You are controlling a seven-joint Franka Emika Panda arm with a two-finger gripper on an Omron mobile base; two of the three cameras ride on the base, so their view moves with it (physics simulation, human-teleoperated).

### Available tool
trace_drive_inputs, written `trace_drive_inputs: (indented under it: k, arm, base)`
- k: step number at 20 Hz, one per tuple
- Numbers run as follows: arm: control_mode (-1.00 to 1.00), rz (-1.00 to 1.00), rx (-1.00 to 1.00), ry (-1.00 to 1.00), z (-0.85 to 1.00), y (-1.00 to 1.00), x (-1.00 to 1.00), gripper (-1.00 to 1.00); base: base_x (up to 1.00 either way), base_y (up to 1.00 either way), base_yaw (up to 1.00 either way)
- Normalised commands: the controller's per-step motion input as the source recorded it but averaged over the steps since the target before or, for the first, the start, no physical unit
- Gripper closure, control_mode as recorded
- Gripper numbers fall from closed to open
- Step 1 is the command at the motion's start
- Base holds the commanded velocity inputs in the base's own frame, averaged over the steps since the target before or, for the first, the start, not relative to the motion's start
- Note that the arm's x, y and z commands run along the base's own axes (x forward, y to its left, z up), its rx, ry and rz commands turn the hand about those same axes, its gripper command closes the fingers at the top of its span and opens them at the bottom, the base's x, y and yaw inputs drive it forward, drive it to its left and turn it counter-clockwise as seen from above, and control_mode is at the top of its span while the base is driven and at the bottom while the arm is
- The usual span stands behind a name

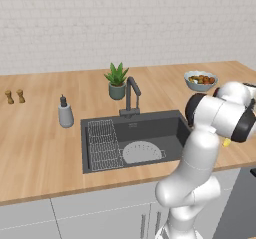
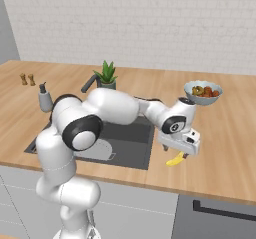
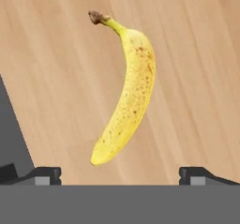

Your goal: Put the colander in the sink, put the banana in the colander, and turn on the sink faucet and pour water over the colander.

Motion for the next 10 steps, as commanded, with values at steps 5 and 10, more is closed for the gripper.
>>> trace_drive_inputs:
  k: [5,10]
  arm:
    - [-1.00,0.00,-0.02,0.00,-0.38,0.01,0.02,-1.00]
    - [-1.00,0.00,-0.04,0.00,-0.32,0.00,0.00,-1.00]
  base:
    - [0.00,0.00,0.00]
    - [0.00,0.00,0.00]
